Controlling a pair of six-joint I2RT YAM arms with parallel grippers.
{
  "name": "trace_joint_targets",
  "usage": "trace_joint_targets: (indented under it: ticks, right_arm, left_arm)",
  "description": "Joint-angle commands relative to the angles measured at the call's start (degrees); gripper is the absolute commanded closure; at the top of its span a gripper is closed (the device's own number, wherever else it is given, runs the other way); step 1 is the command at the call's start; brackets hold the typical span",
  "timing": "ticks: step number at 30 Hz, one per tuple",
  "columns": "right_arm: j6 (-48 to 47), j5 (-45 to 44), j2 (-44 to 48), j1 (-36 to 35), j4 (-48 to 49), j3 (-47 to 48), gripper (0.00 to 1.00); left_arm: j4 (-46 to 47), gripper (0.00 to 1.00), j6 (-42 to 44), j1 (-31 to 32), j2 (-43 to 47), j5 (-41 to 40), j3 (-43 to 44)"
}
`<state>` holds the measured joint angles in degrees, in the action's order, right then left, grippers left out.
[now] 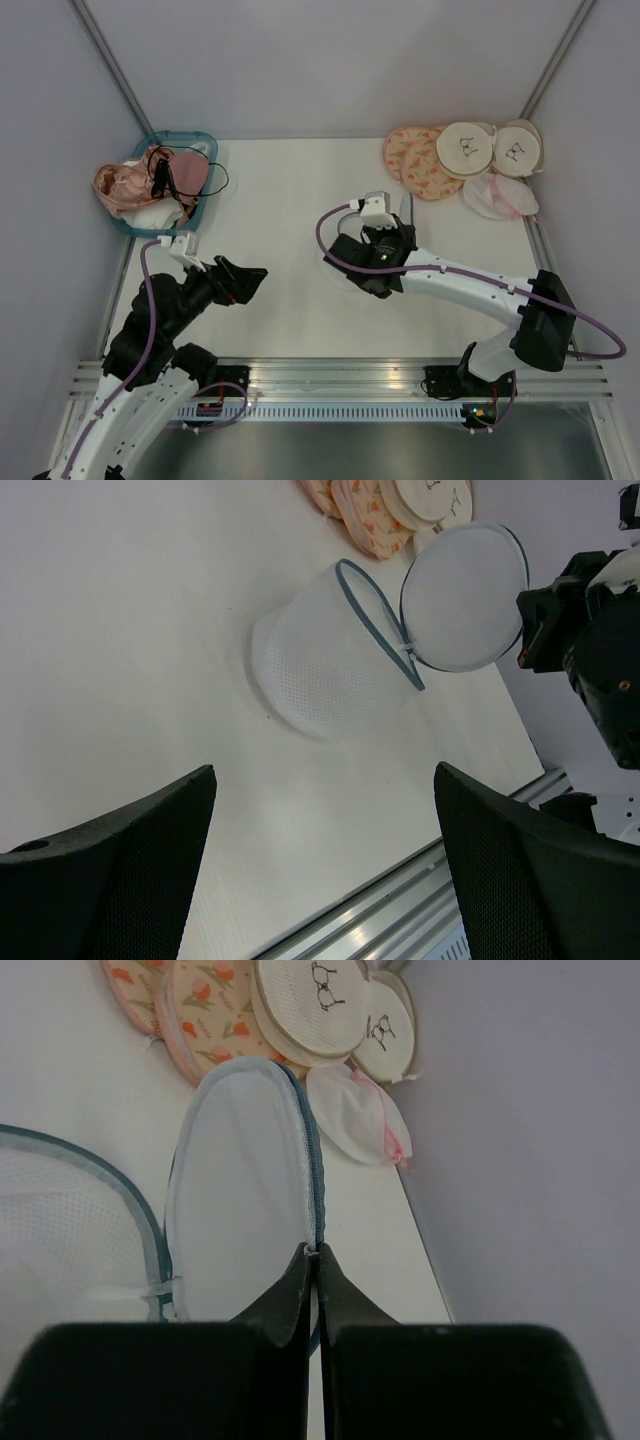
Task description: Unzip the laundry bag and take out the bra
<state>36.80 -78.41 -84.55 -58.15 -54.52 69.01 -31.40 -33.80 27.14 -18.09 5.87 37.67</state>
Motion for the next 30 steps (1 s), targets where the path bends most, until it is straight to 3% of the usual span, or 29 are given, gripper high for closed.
trace_joint_targets:
  ticks: [1,7,9,11,12,17,23,24,25,27,28,30]
  right_arm:
    - [0.5,-9.4,-3.1,-4.5,-3.6,3.7,0.99]
    - [-3.5,-17.7,-11.6,-13.2,-2.4,7.6,1.00]
    - [1.4,-19.9,-15.9,-16.6,-5.4,10.5,1.00]
    - [9.8,-20.5,-22.8,-18.7,-18.5,16.3,1.00]
    - [23.3,-21.2,-25.7,-20.7,-26.6,18.8,1.00]
    - [25.7,-22.5,-33.3,-26.3,-29.0,22.2,1.00]
    - [29.1,-24.5,-30.4,-32.4,-29.0,21.2,0.99]
    - [29.4,-24.5,-30.0,-33.4,-29.0,20.8,0.95]
    - [29.6,-24.5,-29.4,-33.8,-29.0,19.9,0.70]
    - [31.1,-24.2,-27.3,-35.4,-29.0,19.0,0.50]
    - [32.0,-24.1,-25.7,-36.6,-29.0,18.1,0.31]
    - [33.6,-23.9,-23.4,-38.1,-29.0,17.0,0.12]
  left_arm:
    - [-0.5,0.07,-0.1,0.3,0.6,-1.6,0.9]
    - [-2.5,0.08,-0.9,0.3,2.4,-5.6,0.9]
    - [-3.1,0.07,-2.0,0.3,3.1,-7.7,0.9]
    - [-3.7,0.07,-2.6,0.3,3.9,-9.3,0.7]
    - [-3.7,0.07,-2.9,0.3,4.1,-9.5,0.5]
    - [-3.9,0.07,-3.4,0.3,4.5,-9.6,-0.1]
    - [-3.9,0.05,-3.6,0.3,4.9,-10.2,-0.2]
    - [-3.8,0.05,-3.6,0.3,4.9,-10.3,-0.2]
    - [-3.9,0.05,-3.6,0.3,4.6,-10.2,-0.2]
    - [-3.8,0.04,-3.6,0.3,4.5,-10.2,-0.2]
    - [-3.8,0.03,-3.6,0.3,4.4,-10.3,-0.3]
    - [-3.8,0.03,-3.7,0.3,4.2,-10.4,-0.2]
